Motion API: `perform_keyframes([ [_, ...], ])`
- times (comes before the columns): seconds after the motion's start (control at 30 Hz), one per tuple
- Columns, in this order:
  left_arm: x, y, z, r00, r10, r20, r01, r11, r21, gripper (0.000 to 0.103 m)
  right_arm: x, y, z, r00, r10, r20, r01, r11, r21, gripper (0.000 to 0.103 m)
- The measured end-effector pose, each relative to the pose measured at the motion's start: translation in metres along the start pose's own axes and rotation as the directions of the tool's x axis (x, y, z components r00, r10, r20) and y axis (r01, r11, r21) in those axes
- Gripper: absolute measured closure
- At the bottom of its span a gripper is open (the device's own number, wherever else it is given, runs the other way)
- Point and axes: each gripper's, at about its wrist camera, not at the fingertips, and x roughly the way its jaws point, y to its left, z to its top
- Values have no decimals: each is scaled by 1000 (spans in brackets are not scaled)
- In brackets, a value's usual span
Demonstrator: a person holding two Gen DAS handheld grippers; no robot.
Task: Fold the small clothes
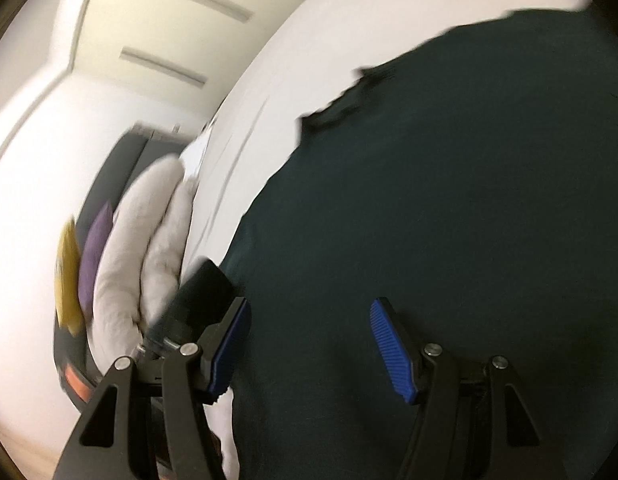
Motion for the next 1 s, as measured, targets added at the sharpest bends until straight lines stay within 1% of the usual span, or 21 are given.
perform_keyframes([
  [0.03, -1, -22, -4, 1000, -14, 11, 13, 998, 69, 99, -7, -6, 2, 1000, -19, 13, 19, 1000, 13, 37],
  [0.07, -2, -29, -8, 1000, -21, 14, 20, 997, 78, 99, -14, -10, 3, 999, -41, 25, 40, 999, 20, 37],
  [0.1, -2, -29, -14, 1000, -18, 13, 18, 999, 52, 99, -19, -13, 4, 998, -46, 31, 45, 999, 18, 37],
  [0.17, -2, -21, -17, 999, -44, -5, 44, 999, -4, 99, -27, -20, 7, 997, -67, 27, 67, 998, 9, 37],
  [0.23, -5, -23, -17, 1000, -23, 17, 22, 1000, 20, 99, -25, -24, 11, 996, -88, 8, 87, 996, 14, 37],
  [0.27, -7, -22, -19, 999, -28, 18, 28, 1000, 13, 99, -25, -28, 11, 997, -80, -6, 80, 997, 14, 37],
  [0.33, -4, -11, -24, 997, -72, 8, 72, 995, -75, 99, -17, -23, 9, 997, -57, -49, 57, 998, -10, 37],
  [0.4, 0, -4, -28, 998, -69, 6, 69, 989, -128, 99, -5, -12, 3, 995, -32, -97, 28, 999, -40, 37],
  [0.43, -3, -2, -30, 998, -67, 17, 68, 986, -150, 99, 5, -5, -1, 991, -22, -131, 15, 998, -57, 37],
  [0.53, -7, 5, -33, 997, -60, 39, 66, 979, -194, 99, 29, 10, -10, 978, -31, -205, 13, 996, -92, 37],
  [0.6, -12, 8, -32, 997, -58, 45, 66, 974, -217, 99, 47, 16, -15, 963, -65, -262, 41, 994, -97, 37],
  [0.67, -13, 14, -33, 997, -60, 48, 70, 968, -241, 99, 59, 15, -18, 956, -61, -286, 43, 997, -70, 37],
  [0.7, -13, 15, -33, 997, -62, 50, 72, 966, -247, 99, 61, 14, -17, 957, -52, -286, 39, 998, -51, 37],
  [0.77, -12, 17, -33, 997, -65, 52, 77, 964, -255, 99, 62, 8, -13, 959, -6, -285, 12, 1000, 19, 37],
  [0.8, 1, 20, -26, 996, -66, 52, 77, 964, -256, 99, 63, 5, -12, 959, 11, -284, 5, 998, 56, 37],
  [0.83, 1, 21, -26, 996, -65, 54, 77, 962, -261, 99, 65, 3, -9, 959, 25, -283, 0, 996, 87, 37],
  [0.9, -4, 23, -28, 996, -66, 56, 79, 960, -270, 99, 68, 4, -9, 957, 43, -287, -13, 994, 107, 37],
  [0.93, -4, 24, -28, 996, -69, 55, 82, 958, -273, 99, 69, 5, -9, 956, 49, -289, -20, 994, 105, 39],
  [1.0, -7, 24, -30, 996, -69, 54, 81, 957, -277, 99, 74, 8, -10, 953, 65, -295, -38, 994, 99, 47],
])
